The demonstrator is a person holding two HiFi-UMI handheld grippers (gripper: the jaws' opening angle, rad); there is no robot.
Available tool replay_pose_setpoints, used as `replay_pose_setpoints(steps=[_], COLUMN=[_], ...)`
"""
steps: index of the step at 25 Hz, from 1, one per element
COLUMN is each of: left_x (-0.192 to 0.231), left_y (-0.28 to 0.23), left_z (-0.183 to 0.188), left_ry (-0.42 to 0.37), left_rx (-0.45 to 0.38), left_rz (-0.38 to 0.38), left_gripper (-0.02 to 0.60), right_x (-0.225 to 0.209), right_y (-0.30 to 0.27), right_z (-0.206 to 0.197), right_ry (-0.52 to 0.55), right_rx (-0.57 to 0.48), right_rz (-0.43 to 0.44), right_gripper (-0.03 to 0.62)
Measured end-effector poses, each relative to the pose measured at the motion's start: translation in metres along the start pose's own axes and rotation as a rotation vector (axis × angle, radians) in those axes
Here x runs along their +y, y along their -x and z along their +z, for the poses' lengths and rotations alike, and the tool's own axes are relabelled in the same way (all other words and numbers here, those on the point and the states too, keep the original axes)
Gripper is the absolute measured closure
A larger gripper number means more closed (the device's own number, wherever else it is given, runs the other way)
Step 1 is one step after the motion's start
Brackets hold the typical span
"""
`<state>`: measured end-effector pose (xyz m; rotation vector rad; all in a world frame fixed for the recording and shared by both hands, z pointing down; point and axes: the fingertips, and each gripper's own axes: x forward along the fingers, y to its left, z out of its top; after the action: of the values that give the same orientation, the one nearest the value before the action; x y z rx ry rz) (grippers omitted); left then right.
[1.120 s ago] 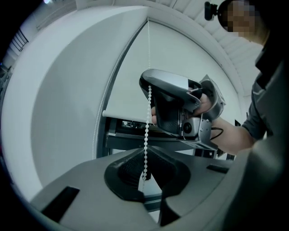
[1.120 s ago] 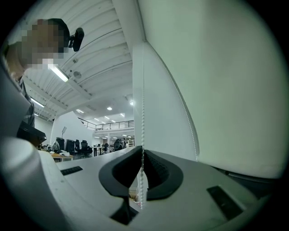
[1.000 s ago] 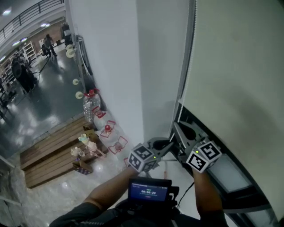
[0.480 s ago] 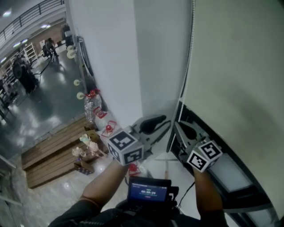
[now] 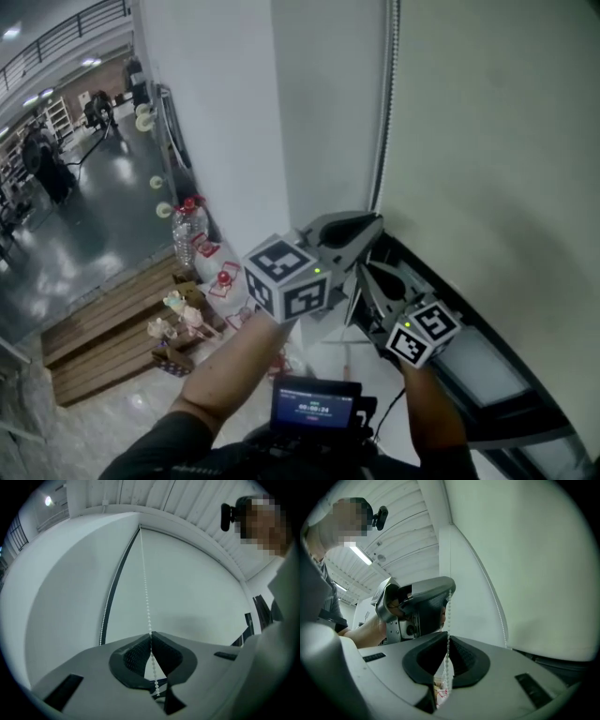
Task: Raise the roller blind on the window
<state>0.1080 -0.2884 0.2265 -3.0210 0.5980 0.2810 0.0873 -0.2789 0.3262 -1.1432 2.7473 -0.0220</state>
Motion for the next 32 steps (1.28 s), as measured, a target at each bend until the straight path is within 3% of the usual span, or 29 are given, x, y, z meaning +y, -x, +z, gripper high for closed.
replay_pose_setpoints(steps=[6, 10, 25, 32], left_x=[-0.002, -0.002, -0.002, 0.001], left_y=[0.005, 0.009, 0.023, 0.026], left_z=[-0.003, -0.014, -0.101, -0.113], left_ry=[-0.033, -0.052, 0.013, 0.018], left_rx=[-0.033, 0.002, 0.116, 0.133], left_rz=[-0.002, 0.016, 0.05, 0.057], left_gripper=[0.584, 0.584, 0.586, 0.586], right_x=[0.003, 0.004, -0.004, -0.004], right_y=[0.003, 0.003, 0.016, 0.022], right_z=[-0.003, -0.014, -0.099, -0.105], right_ry=[-0.008, -0.022, -0.138, -0.115], right_rx=[-0.009, 0.022, 0.151, 0.208], right_rz=[0.001, 0.002, -0.046, -0.061], right_gripper=[0.579, 0.579, 0.579, 0.574])
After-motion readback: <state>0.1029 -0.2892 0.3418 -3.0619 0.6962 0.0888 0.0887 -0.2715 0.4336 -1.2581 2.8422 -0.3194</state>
